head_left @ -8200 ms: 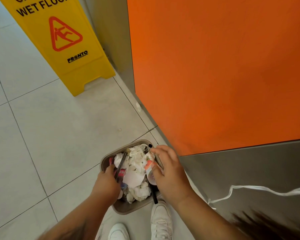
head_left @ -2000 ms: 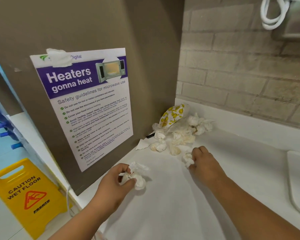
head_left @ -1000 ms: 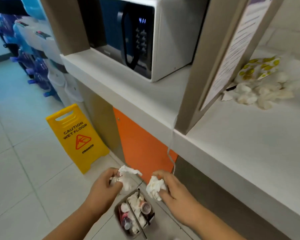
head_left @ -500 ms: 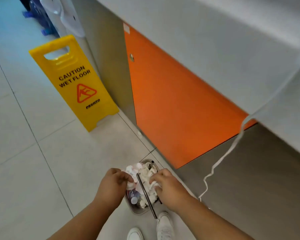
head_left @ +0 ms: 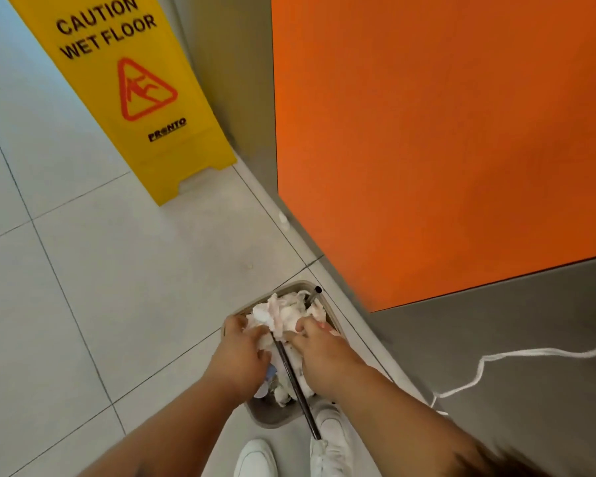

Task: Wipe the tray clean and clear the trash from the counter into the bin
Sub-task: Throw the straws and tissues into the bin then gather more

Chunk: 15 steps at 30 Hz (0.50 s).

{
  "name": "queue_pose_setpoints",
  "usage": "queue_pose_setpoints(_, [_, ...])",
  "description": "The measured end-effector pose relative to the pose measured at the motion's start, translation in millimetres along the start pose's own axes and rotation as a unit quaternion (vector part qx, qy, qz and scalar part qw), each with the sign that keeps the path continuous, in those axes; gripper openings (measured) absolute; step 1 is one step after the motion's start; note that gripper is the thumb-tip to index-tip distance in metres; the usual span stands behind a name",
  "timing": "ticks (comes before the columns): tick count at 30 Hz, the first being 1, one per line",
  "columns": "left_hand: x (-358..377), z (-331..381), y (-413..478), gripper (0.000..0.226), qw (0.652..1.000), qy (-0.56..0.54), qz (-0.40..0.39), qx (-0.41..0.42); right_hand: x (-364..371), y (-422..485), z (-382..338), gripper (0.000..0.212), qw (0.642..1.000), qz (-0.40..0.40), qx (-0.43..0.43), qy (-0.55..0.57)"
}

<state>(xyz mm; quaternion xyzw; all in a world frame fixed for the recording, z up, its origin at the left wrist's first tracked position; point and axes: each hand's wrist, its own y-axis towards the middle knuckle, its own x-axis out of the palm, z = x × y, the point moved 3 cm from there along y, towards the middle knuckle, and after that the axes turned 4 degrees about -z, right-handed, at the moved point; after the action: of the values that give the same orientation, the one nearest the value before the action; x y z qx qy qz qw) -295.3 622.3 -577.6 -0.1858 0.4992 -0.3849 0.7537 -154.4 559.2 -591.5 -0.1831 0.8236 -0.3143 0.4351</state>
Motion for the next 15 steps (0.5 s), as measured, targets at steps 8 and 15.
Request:
queue_pose_setpoints(8, [25.8,-25.7,22.0,0.067,0.966,0.223,-0.125,-0.022,13.0,21.4,2.4,0.058,0.972,-0.065,0.016,-0.227])
queue_pose_setpoints(15, [0.9,-13.2,13.0,0.05,0.975,0.199,-0.1,-0.012,-9.4,6.4,-5.2,0.051,0.988,-0.013,0.002,-0.156])
